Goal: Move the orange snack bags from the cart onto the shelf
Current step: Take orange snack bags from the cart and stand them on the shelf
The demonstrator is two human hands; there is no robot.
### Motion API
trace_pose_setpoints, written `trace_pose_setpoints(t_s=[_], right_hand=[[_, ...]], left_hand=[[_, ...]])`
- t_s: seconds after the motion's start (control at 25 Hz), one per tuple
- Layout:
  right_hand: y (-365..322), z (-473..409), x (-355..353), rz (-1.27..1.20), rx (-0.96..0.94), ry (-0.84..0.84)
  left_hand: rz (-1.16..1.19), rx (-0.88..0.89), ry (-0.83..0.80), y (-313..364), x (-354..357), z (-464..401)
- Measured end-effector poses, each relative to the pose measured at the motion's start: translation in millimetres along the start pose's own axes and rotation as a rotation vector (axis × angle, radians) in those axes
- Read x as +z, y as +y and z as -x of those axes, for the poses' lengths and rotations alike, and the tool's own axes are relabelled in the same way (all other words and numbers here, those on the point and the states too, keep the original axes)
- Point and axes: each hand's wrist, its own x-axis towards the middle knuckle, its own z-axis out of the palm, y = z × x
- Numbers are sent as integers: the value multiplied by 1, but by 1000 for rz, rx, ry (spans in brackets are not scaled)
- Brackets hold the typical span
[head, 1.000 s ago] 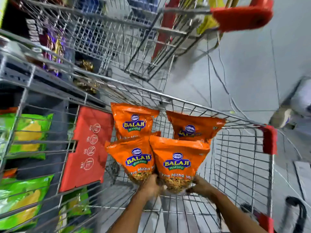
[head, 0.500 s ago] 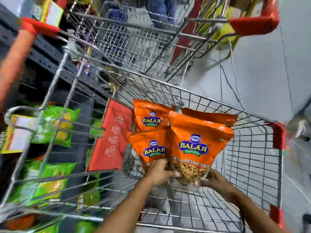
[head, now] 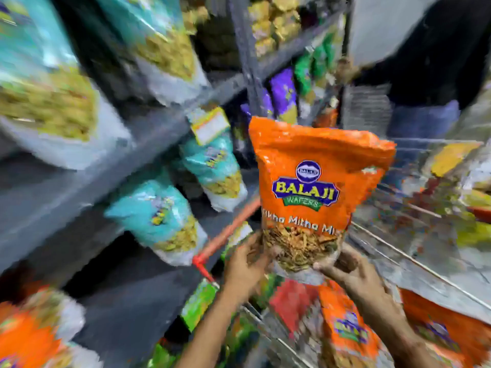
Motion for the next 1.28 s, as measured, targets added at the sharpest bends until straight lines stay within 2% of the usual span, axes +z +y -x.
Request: trace_pose_setpoints(t_s=[0.16, 0.32, 0.52, 0.72, 0.92, 1.08, 1.28], right_hand=[[-101, -32, 113, -50, -265, -242], [-181, -37, 218, -129, -451, -458], [-243, -7, 342, -197, -625, -769], [-245, 42, 451, -145, -671, -1092], [-223, 83, 561, -93, -562, -1351], [-205, 105, 638, -57, -433, -1464], [-181, 108, 699, 38, -308, -1524]], left_hand=[[-34, 262, 378, 94, -121, 33], [-165, 469, 666, 162, -214, 93], [-317, 569, 999, 204, -301, 190], [-389, 547, 1272, 184, -356, 290], [-443, 420, 1439, 148, -413, 358], [-469, 303, 1490, 124, -469, 385], [-613, 33, 1519, 99, -523, 395]])
